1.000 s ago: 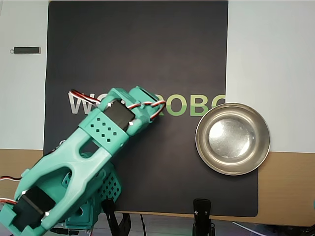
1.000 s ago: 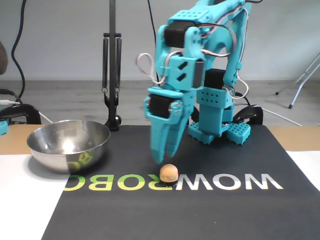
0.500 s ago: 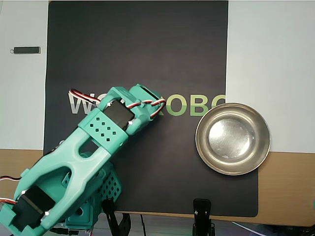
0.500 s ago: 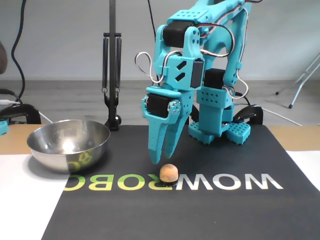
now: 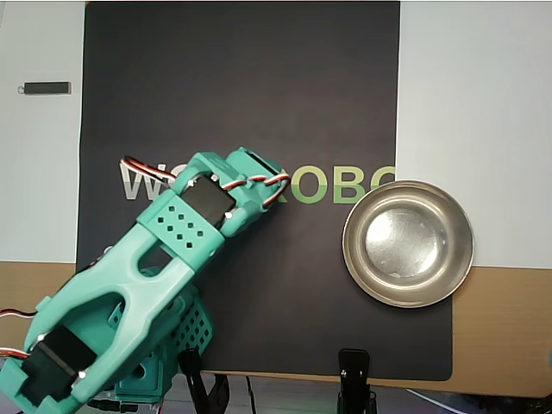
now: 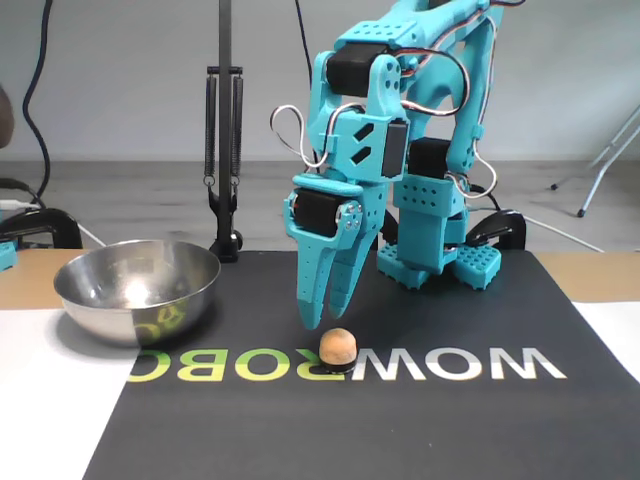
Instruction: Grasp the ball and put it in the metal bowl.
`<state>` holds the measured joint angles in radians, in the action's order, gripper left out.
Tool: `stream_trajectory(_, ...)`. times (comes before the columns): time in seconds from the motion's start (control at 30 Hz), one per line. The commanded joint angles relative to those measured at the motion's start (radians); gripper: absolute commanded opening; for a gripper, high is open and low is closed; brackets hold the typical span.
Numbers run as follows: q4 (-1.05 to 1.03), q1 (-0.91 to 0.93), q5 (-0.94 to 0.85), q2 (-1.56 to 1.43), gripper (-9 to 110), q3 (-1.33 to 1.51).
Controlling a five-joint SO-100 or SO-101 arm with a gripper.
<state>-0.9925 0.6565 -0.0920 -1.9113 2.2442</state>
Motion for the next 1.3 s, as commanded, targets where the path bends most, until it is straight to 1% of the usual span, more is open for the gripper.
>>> stream_trajectory(0.0,0.003,-0.008,0.006,-0.003,46,-0.005)
stream_trajectory(1.27,0.040,-0.043,0.006,0.106,46,-0.021)
